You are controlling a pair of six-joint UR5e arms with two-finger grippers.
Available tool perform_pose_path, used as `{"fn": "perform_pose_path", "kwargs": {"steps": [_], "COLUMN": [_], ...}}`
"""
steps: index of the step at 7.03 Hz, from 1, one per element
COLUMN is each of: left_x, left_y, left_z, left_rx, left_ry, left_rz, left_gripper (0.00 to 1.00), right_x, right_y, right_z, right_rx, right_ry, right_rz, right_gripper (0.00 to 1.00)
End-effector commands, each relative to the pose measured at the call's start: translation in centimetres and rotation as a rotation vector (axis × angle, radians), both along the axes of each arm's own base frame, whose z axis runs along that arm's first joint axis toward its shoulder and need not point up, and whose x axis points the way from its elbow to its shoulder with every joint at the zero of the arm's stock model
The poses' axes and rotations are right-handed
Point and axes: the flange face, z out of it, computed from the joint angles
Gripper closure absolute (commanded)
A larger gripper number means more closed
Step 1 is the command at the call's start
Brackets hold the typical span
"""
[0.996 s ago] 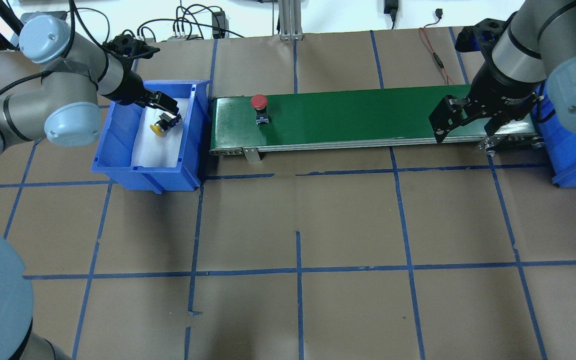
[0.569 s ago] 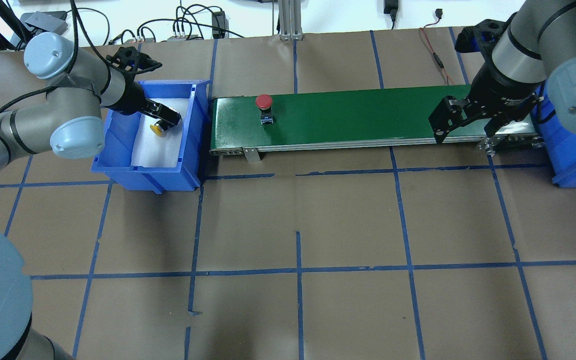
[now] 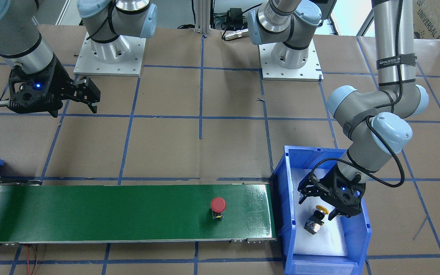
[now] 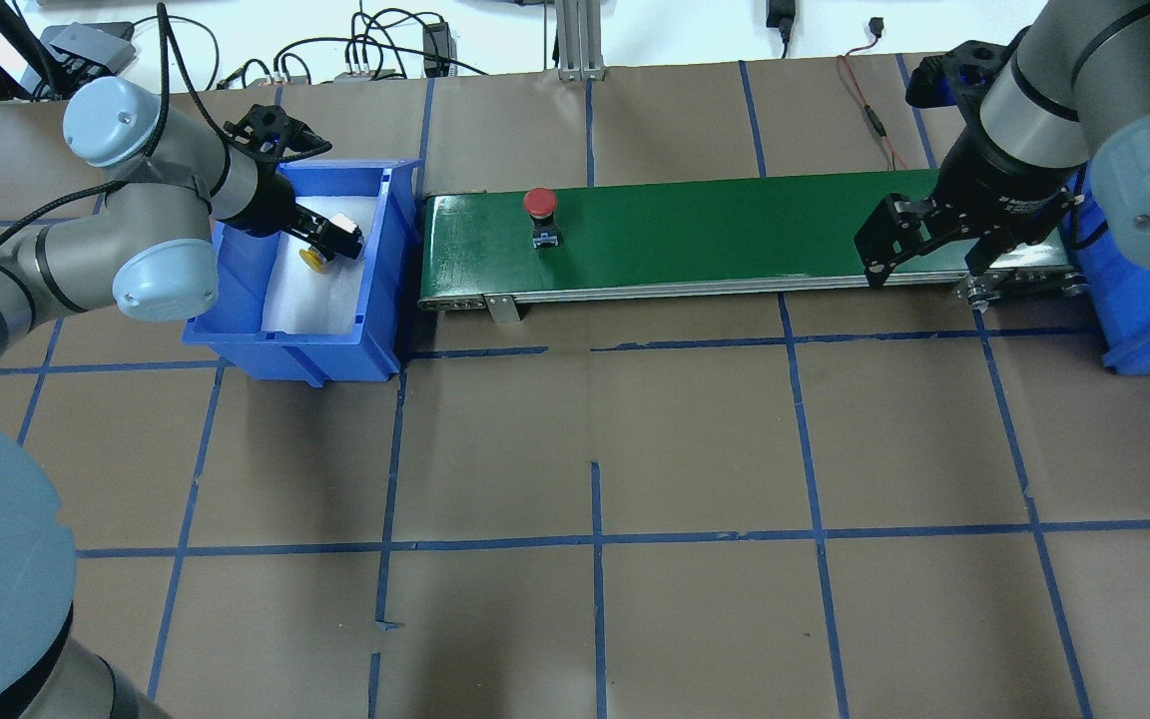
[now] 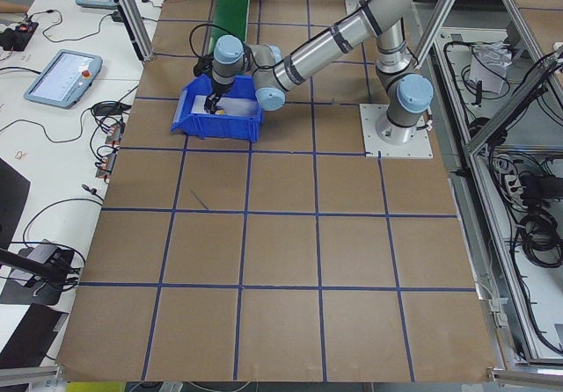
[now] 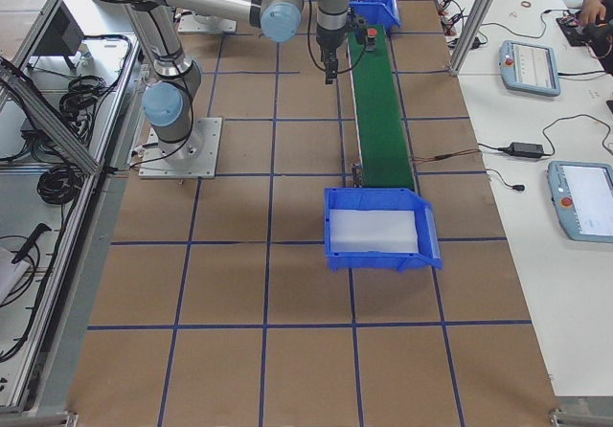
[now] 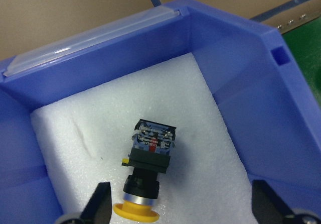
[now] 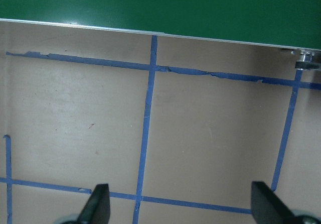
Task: Transport two buttons from left to right
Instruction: 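Grasp the yellow-capped button with the left gripper while the right moves over the red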
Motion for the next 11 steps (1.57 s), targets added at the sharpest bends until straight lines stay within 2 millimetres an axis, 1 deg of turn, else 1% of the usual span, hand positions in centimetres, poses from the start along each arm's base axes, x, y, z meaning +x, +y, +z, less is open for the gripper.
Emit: {"fn": "perform_pose_path", "kwargs": {"steps": [1, 3, 4, 5, 6, 7, 8, 9, 10, 11], "left_x": [-0.3, -0.1, 0.2, 0.3, 0.4, 1.1, 1.0, 0.9, 0.9, 0.9], "left_y": [-0.5, -0.9, -1.8, -2.6, -2.5, -2.4, -2.3, -2.0, -2.0, -1.9], "left_z": [-0.5, -1.4, -0.4, 0.4, -1.5, -2.3, -2.4, -2.8, -3.0, -3.1], "left_rx": [-0.014, -0.011, -0.034, -0.054, -0.022, 0.004, 0.007, 0.016, 0.019, 0.024], "left_ry": [0.034, 0.021, 0.012, 0.007, 0.009, -0.055, -0.052, -0.049, -0.049, -0.050], "left_rz": [-0.014, -0.025, -0.024, -0.024, -0.024, -0.009, -0.008, -0.008, -0.008, -0.008], "left_gripper": [0.09, 0.09, 0.09, 0.10, 0.10, 0.10, 0.10, 0.10, 0.11, 0.15], "right_x": [-0.1, 0.1, 0.1, 0.6, 2.6, 5.7, 9.4, 11.3, 11.6, 11.7], "right_y": [0.6, 0.6, 0.3, -0.7, -1.6, -3.8, -6.1, -5.9, -5.7, -6.4], "right_z": [-0.3, -0.3, -0.1, 1.6, 2.9, 2.7, 3.5, 3.2, 2.1, 2.0], "right_rx": [0.047, 0.047, 0.027, -0.071, -0.124, -0.142, -0.160, -0.153, -0.135, -0.151], "right_ry": [0.002, 0.001, 0.001, 0.002, 0.016, 0.020, 0.020, 0.031, 0.018, 0.013], "right_rz": [0.008, 0.006, -0.003, 0.002, 0.030, 0.069, 0.052, 0.071, 0.075, 0.066], "right_gripper": [0.00, 0.00, 0.00, 0.00, 0.00, 0.00, 0.00, 0.00, 0.00, 0.00]}}
